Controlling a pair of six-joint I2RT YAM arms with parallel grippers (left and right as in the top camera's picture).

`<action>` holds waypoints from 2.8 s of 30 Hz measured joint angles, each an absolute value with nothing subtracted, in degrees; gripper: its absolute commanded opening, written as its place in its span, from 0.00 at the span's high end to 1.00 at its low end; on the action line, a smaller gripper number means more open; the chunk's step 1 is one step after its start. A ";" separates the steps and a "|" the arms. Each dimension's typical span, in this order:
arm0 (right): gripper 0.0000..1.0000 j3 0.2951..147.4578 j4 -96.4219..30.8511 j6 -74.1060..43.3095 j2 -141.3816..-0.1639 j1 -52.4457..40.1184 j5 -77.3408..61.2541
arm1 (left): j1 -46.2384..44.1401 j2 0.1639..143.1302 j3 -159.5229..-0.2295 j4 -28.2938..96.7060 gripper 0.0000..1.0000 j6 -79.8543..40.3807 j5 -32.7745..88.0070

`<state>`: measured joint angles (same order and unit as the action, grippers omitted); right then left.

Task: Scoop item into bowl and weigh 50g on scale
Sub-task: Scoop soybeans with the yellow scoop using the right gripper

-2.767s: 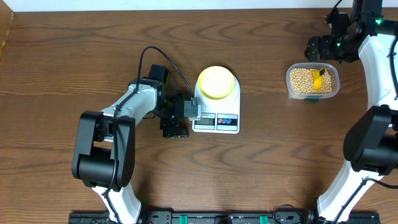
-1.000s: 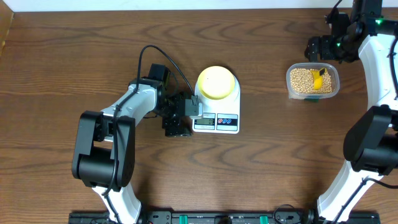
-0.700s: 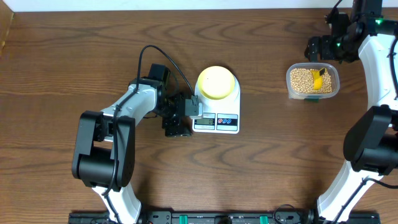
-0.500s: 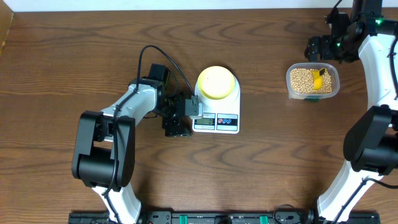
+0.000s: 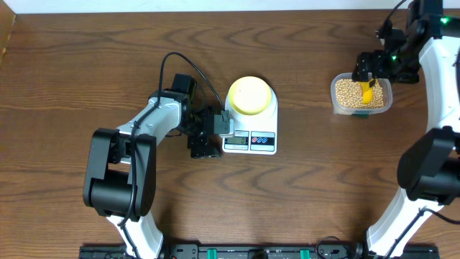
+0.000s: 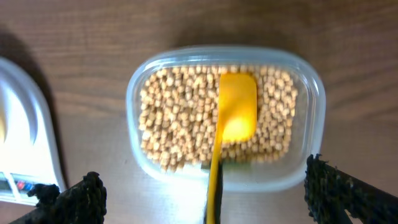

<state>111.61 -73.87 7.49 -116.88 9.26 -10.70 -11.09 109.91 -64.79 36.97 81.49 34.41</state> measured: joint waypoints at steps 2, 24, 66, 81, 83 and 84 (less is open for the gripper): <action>0.01 111.92 -75.68 7.55 -115.61 9.26 -10.59 | -11.09 109.91 -64.79 36.97 0.02 81.49 34.41; 0.57 94.74 -55.92 6.37 -114.26 8.10 -7.11 | -11.09 109.91 -64.79 36.97 0.02 81.49 34.41; 0.82 93.56 -52.21 7.18 -114.26 8.51 -6.66 | -11.09 109.91 -64.79 36.99 0.02 81.49 34.41; 0.99 93.30 -50.63 7.57 -114.26 9.21 -8.12 | -11.09 109.91 -64.79 36.97 0.02 81.49 34.41; 0.99 93.25 -50.50 7.57 -114.26 9.23 -8.19 | -11.09 109.91 -64.79 36.97 0.02 81.49 34.41; 0.99 93.25 -50.50 7.57 -114.26 9.26 -8.29 | -11.09 109.91 -64.79 36.99 0.03 81.49 34.41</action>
